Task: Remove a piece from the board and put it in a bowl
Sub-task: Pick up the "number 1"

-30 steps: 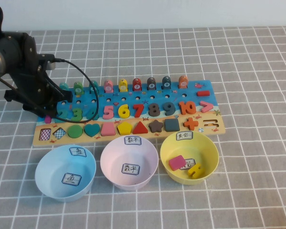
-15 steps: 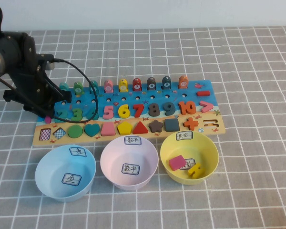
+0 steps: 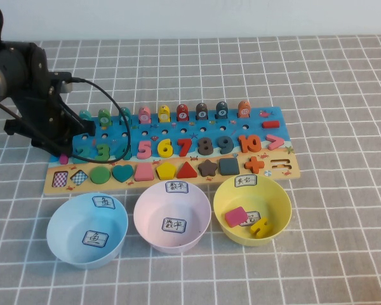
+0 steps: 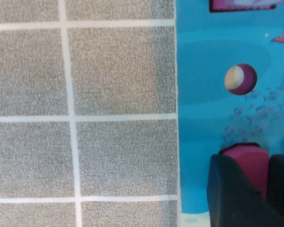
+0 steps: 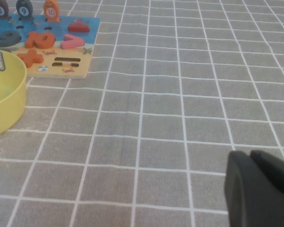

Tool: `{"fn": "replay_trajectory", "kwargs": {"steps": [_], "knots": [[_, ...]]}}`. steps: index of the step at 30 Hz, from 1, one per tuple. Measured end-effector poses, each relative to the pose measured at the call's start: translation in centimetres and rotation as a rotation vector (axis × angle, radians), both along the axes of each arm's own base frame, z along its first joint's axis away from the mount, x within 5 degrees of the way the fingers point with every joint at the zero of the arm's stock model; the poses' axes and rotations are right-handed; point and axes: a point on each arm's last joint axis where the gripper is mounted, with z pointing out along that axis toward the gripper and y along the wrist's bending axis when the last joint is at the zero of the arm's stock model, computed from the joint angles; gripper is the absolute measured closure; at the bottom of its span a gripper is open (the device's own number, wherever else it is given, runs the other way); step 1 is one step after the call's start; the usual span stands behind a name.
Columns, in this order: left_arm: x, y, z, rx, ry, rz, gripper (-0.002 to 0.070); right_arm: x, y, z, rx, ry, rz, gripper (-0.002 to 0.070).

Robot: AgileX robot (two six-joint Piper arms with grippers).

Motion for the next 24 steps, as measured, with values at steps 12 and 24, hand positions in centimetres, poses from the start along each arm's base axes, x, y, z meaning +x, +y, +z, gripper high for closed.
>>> {"fn": "replay_trajectory", "kwargs": {"steps": [12, 24], "knots": [[0.3, -0.1, 1.4, -0.012, 0.0, 0.008, 0.0549, 0.0, 0.0, 0.0, 0.0, 0.0, 0.0, 0.0694], [0.3, -0.1, 1.8, -0.002, 0.011, 0.008, 0.055, 0.0, 0.0, 0.0, 0.0, 0.0, 0.0, 0.0694]]}}
